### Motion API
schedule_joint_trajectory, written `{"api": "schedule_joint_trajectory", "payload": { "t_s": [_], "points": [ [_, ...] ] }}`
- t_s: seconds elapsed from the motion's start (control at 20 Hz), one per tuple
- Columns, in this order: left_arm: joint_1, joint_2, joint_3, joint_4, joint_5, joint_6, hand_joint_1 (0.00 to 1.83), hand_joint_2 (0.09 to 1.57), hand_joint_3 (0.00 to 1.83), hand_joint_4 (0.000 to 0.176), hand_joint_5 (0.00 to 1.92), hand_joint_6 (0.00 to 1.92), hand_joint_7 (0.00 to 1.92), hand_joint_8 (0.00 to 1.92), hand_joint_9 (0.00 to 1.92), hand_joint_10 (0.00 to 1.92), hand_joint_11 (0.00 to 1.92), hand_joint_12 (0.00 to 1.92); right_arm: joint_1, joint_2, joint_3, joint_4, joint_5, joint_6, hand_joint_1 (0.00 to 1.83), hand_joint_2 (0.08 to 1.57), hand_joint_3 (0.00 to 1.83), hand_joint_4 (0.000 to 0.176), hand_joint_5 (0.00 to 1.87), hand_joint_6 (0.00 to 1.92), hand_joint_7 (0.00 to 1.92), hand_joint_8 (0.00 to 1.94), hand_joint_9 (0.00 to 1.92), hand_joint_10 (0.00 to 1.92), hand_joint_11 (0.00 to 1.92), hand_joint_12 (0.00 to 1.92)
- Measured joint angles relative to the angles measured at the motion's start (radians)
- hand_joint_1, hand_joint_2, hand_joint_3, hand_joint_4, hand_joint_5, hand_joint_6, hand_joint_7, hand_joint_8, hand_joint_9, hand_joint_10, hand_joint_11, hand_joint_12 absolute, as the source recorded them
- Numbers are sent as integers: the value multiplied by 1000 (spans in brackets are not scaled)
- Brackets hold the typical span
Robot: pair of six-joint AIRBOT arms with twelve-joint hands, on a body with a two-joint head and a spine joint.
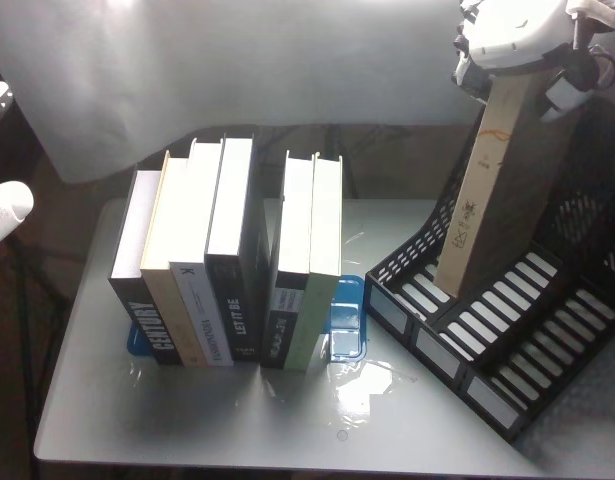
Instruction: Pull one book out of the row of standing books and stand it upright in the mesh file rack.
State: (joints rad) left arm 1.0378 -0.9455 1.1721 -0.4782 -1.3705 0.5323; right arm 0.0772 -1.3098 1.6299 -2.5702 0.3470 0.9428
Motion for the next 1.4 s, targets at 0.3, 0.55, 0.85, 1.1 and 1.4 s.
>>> {"api": "schedule_joint_trajectory", "payload": {
  "t_s": [0.3, 0.55, 0.85, 1.1, 1.4],
  "points": [
    [0, -12, 6, 3, -4, 0, 79, 1446, 2, 14, 0, 0, 0, 0, 0, 0, 0, 0, -27, -27, 48, -1, -7, 11, 1112, 1298, 0, 16, 685, 1461, 642, 1495, 495, 1203, 184, 1732],
    [0, -13, 6, 0, -6, 0, 110, 1447, 0, 8, 0, 0, 0, 0, 0, 0, 0, 0, -31, -29, 54, -3, -14, 23, 1312, 1283, 0, 0, 702, 1417, 681, 1398, 522, 1701, 206, 1711],
    [0, -15, 11, -1, -6, 0, 32, 1451, 2, 23, 0, 0, 0, 0, 0, 0, 0, 0, -33, -30, 65, -8, -18, 27, 1316, 1272, 0, 0, 728, 1381, 708, 1385, 517, 1672, 183, 1677],
    [0, -17, 12, 0, -7, 0, 46, 1451, 1, 20, 0, 0, 0, 0, 0, 0, 0, 0, -34, -30, 79, -53, -19, 67, 1318, 1271, 0, 0, 724, 1334, 727, 1405, 516, 1702, 234, 1787],
    [0, -23, 16, 1, -7, 0, 45, 1447, 0, 31, 0, 0, 0, 0, 0, 0, 0, 0, -40, -44, 95, -93, -27, 68, 1108, 1296, 5, 15, 611, 1507, 699, 1462, 387, 1121, 45, 1735]
  ]
}}
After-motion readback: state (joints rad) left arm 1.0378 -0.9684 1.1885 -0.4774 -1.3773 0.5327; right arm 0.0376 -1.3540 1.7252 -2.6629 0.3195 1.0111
